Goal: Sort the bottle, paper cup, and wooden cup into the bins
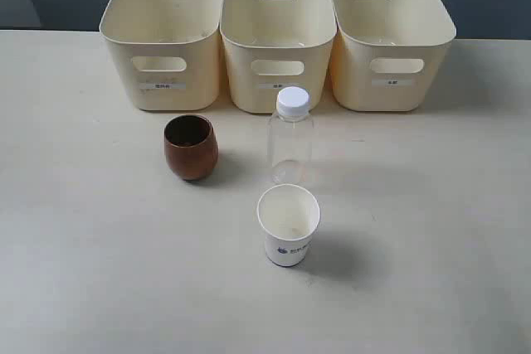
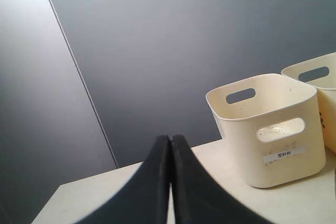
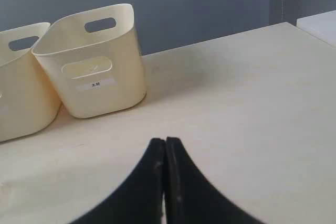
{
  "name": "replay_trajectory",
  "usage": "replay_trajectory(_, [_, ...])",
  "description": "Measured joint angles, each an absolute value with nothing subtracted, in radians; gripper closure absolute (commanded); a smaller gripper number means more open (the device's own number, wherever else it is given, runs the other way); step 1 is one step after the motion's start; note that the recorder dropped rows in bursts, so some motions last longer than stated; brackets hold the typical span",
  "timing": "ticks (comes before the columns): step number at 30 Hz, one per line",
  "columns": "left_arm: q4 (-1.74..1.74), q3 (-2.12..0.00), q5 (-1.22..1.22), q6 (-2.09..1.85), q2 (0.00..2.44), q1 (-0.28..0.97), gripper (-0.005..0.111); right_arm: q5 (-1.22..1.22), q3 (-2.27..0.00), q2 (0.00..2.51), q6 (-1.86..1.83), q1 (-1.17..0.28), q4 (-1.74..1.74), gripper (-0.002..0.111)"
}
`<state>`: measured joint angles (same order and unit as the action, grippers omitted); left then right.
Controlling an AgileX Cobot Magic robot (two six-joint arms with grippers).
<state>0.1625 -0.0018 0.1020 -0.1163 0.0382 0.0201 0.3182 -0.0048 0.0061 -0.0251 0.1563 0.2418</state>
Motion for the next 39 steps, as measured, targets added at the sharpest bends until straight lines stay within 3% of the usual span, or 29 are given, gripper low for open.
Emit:
replay_trajectory(10, [0.163,-0.002,0.102,-0.116,0.038,0.020,0.107,0.251,-0.005,0.006,-0.025,0.156,0.255,0.109])
replay_trajectory(19, [0.163,-0.002,0.102,-0.116,0.038,0.020,0.107,0.235,-0.005,0.006,-0.025,0.156,0.640,0.109])
replay_trajectory(39, [0.163,-0.002,0.102,-0.116,0.038,0.020,0.107,0.174,-0.005,0.006,-0.023,0.156,0.844,0.109])
